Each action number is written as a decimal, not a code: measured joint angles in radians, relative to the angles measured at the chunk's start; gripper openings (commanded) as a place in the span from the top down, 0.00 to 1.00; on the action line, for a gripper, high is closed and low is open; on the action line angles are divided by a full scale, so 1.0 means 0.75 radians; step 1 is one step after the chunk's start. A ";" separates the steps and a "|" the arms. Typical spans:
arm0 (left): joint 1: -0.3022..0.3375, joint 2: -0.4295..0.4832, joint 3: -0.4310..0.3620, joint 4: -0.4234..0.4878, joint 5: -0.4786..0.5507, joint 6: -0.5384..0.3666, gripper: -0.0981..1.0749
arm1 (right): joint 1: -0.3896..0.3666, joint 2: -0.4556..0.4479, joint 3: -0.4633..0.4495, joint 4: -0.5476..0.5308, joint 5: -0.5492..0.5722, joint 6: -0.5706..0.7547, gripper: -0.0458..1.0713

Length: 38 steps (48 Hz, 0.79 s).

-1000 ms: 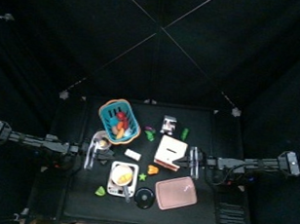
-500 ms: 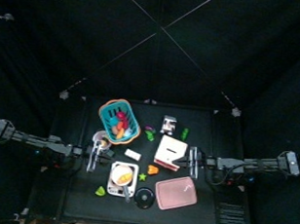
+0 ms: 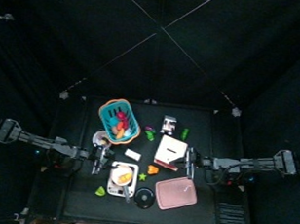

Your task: Grab pan

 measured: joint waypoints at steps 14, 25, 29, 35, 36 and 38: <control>0.000 0.031 -0.029 -0.123 0.162 -0.002 0.26 | 0.000 0.008 0.000 0.010 -0.002 0.000 0.95; 0.000 0.092 -0.072 -0.143 0.286 0.000 0.26 | 0.000 0.010 0.000 0.014 -0.002 0.002 0.95; -0.002 0.143 -0.096 -0.143 0.313 0.000 0.26 | 0.000 0.014 0.000 0.014 0.000 0.002 0.95; -0.004 0.217 -0.127 -0.135 0.329 0.004 0.26 | 0.000 0.029 0.000 0.014 -0.002 0.000 0.95; -0.004 0.227 -0.131 -0.131 0.329 0.002 0.26 | 0.000 0.031 0.000 0.014 -0.002 0.002 0.95; -0.002 0.243 -0.135 -0.127 0.331 0.004 0.26 | 0.000 0.035 0.000 0.012 -0.002 0.002 0.95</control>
